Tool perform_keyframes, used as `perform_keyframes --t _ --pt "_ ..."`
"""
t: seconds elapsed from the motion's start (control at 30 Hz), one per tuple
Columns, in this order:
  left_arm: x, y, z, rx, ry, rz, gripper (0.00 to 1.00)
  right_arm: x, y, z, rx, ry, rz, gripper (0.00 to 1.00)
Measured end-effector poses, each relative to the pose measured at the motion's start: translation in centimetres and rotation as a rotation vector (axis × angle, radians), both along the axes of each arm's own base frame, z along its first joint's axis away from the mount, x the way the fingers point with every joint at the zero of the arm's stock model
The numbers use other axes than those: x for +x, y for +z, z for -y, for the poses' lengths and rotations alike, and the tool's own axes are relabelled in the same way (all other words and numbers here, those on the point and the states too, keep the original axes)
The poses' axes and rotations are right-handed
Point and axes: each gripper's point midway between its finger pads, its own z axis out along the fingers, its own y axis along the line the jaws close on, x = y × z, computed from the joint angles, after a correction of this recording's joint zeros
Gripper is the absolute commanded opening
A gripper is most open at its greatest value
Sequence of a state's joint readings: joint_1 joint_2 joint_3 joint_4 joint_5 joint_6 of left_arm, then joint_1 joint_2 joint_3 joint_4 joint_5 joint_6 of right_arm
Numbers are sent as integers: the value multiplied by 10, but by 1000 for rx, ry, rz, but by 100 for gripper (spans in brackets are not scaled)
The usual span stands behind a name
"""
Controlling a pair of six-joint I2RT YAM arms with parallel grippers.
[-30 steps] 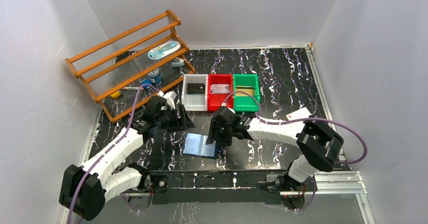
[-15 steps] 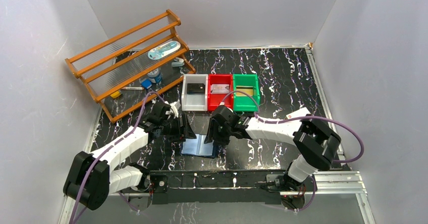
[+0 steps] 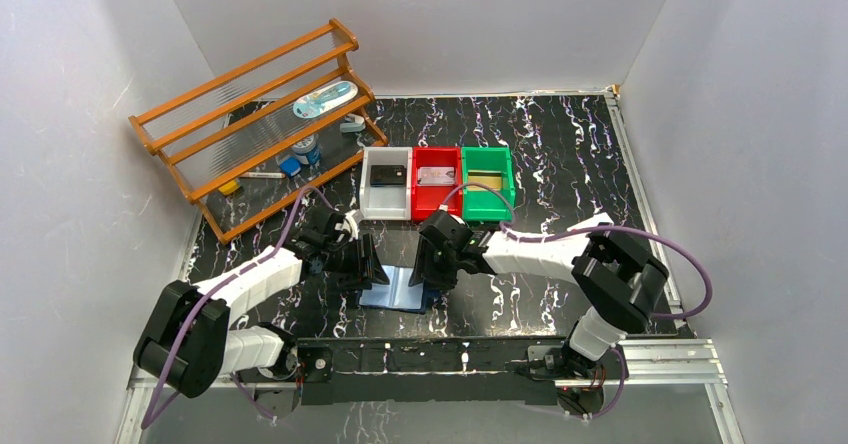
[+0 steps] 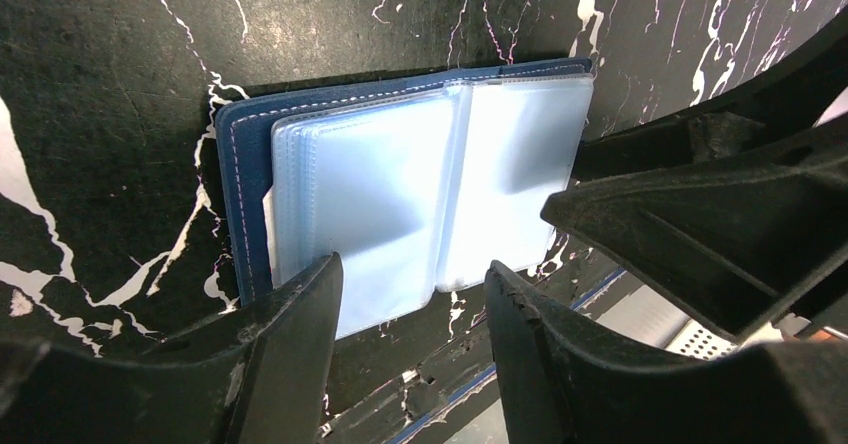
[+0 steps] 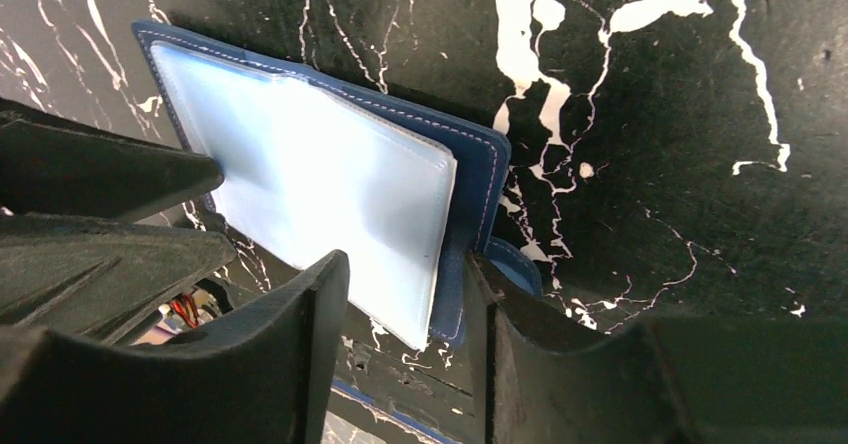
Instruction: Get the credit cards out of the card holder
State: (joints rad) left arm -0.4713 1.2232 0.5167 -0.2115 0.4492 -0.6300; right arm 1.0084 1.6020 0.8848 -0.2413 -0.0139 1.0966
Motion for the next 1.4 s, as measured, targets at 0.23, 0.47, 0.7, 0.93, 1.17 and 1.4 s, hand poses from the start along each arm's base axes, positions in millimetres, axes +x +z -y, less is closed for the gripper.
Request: perform_keyframes --t 0.23,0.47,0.7,0.93,1.17,1.4 --pt "-2 -2 2 -3 -3 -10 49 2 0 -7 29 12 -7 29" --pt "-2 -4 4 -8 -10 -22 46 1 11 -23 176 52 10 15" --pt "-3 -6 7 -12 -20 -26 45 2 20 -25 293 52 -22 13" --pt "0 -1 7 -1 -18 -7 58 5 14 -16 233 28 -40 16" --pt "12 12 -6 80 15 56 61 7 -1 -5 145 8 -64 15" --pt "15 10 -11 118 18 59 61 5 -8 0 116 4 -83 16"
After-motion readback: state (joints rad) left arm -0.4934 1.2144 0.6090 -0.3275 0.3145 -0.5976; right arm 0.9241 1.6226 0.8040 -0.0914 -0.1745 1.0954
